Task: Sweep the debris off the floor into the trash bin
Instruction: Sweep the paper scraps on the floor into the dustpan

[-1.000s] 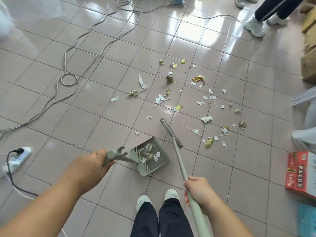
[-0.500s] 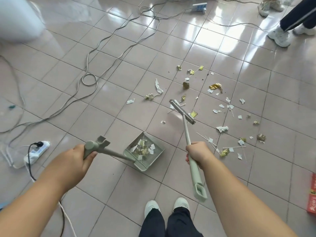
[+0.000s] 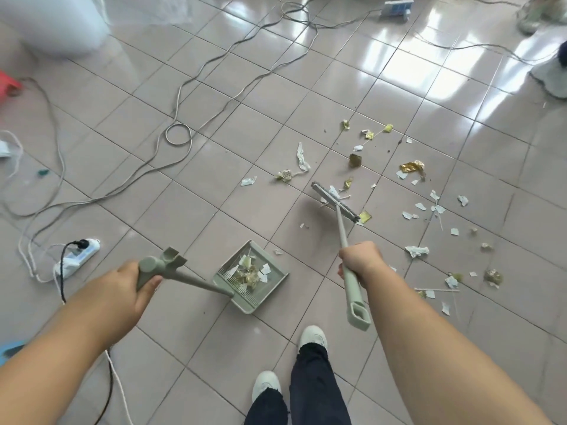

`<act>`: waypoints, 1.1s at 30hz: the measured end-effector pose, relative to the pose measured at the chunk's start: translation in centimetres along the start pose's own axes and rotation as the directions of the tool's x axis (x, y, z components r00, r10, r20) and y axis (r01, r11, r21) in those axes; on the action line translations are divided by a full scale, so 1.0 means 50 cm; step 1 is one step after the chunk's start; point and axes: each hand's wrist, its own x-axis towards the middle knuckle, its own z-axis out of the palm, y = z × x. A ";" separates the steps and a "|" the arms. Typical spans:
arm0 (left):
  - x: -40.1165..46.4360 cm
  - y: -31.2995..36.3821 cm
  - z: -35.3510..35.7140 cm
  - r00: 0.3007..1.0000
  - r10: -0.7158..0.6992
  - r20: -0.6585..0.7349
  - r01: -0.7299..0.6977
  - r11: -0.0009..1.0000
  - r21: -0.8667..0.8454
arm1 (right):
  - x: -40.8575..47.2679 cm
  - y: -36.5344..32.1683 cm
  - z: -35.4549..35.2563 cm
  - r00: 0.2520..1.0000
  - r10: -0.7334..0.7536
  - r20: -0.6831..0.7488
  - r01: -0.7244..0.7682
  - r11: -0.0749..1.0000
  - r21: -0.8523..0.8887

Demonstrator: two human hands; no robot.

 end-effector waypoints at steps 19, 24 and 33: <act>0.075 0.072 0.031 1.000 0.007 0.006 -0.007 0.999 -0.039 | -0.044 0.057 0.019 0.957 0.160 0.241 -0.114 0.975 -0.192; 0.076 0.066 0.044 1.000 0.029 -0.004 -0.029 0.998 -0.061 | -0.104 0.043 -0.018 0.959 0.063 0.278 -0.033 0.993 -0.112; 0.073 0.053 0.050 0.999 0.035 -0.033 -0.037 0.997 -0.066 | -0.037 -0.005 0.005 0.992 0.011 0.129 -0.001 0.997 -0.080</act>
